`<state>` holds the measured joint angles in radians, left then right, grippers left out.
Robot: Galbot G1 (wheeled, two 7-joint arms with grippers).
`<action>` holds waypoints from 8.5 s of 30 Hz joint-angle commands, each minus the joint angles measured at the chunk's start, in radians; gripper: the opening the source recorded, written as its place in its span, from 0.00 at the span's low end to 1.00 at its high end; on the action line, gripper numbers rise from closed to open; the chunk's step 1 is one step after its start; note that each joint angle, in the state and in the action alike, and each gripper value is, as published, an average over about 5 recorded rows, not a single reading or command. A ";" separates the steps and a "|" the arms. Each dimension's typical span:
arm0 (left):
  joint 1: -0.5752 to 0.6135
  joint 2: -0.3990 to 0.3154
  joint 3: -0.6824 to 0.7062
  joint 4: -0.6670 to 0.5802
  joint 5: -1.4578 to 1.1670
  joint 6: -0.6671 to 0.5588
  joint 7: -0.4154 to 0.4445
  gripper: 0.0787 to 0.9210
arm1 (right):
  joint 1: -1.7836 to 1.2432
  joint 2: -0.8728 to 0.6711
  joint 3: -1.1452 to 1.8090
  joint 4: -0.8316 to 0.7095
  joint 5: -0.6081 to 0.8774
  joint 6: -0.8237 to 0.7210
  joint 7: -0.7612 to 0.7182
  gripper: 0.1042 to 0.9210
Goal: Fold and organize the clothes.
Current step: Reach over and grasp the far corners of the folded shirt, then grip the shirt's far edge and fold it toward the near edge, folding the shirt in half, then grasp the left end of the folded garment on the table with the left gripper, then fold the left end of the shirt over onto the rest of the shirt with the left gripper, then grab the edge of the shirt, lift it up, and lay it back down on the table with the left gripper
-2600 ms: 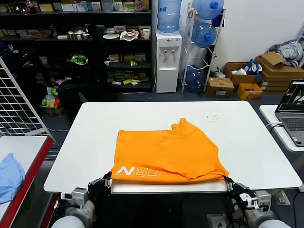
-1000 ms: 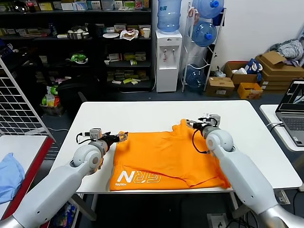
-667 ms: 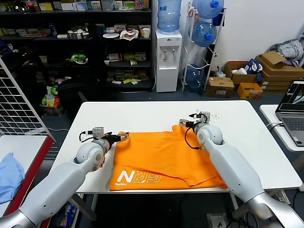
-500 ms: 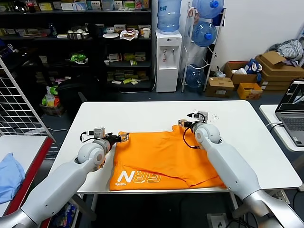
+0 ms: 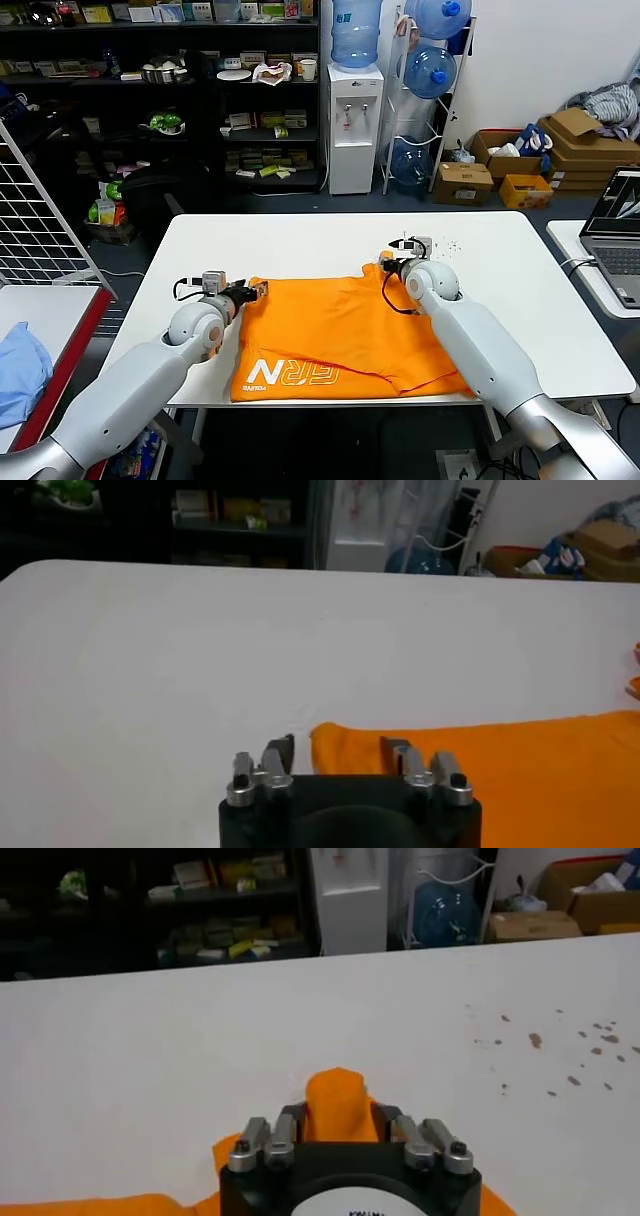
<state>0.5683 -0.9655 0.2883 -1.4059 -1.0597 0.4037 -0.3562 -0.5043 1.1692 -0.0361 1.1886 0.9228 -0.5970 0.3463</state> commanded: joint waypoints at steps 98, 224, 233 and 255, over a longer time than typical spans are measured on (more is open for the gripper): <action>0.657 0.191 -0.272 -0.556 0.205 -0.058 -0.053 0.97 | -0.983 -0.401 0.556 1.005 0.158 -0.047 0.124 1.00; 0.577 0.505 -0.402 -0.613 -0.132 -0.033 0.037 0.66 | -0.967 -0.232 0.472 0.931 -0.011 -0.002 0.065 1.00; 0.629 0.527 -0.372 -0.516 -0.137 -0.043 0.209 0.96 | -0.971 -0.229 0.474 0.937 -0.013 0.002 0.057 1.00; 0.475 0.353 -0.306 -0.437 -0.205 0.009 0.145 1.00 | -0.987 -0.220 0.481 0.931 -0.022 0.003 0.056 1.00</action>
<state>1.0781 -0.5728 -0.0237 -1.8752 -1.2525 0.4070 -0.2162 -1.4897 0.9500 0.4447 2.1211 0.9001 -0.5940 0.4028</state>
